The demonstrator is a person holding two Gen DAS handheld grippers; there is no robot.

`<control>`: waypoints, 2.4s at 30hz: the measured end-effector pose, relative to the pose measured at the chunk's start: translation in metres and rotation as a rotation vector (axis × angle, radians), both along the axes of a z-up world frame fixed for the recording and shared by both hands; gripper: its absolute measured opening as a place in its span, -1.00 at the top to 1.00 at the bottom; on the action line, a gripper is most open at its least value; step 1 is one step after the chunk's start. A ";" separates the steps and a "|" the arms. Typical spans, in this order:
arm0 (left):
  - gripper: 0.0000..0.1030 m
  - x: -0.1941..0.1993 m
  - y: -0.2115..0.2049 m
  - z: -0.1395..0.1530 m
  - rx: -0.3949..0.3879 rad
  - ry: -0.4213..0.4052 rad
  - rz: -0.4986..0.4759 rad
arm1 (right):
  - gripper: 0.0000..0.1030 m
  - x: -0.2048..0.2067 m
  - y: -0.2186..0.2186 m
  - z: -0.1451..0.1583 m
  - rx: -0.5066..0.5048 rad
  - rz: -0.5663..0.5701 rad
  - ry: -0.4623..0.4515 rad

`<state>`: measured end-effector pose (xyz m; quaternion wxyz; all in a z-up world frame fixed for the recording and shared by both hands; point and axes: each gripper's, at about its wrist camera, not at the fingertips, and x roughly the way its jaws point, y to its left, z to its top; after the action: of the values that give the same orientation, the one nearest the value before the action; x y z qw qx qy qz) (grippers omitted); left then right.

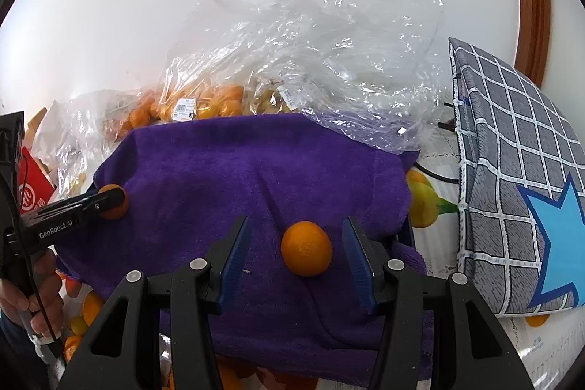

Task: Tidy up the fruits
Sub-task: 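Lower the orange onto the purple towel and open the right gripper, then move the right gripper to a large orange and grasp it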

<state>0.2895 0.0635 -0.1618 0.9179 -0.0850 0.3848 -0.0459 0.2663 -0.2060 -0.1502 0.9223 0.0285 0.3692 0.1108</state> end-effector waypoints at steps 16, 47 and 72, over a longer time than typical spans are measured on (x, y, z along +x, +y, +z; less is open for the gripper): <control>-0.04 -0.024 0.000 0.017 -0.038 -0.160 0.042 | -0.01 -0.020 -0.006 0.020 0.042 -0.002 -0.033; -0.12 -0.153 0.035 0.003 -0.145 -0.150 0.068 | 0.00 -0.073 0.016 -0.024 0.156 0.153 0.191; -0.12 -0.161 0.002 -0.007 -0.191 -0.063 -0.116 | 0.15 -0.120 -0.021 -0.023 0.044 0.082 0.100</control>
<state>0.1284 0.0652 -0.1687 0.9130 -0.1482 0.3541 -0.1378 0.1460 -0.2274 -0.1734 0.8965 0.0388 0.4131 0.1551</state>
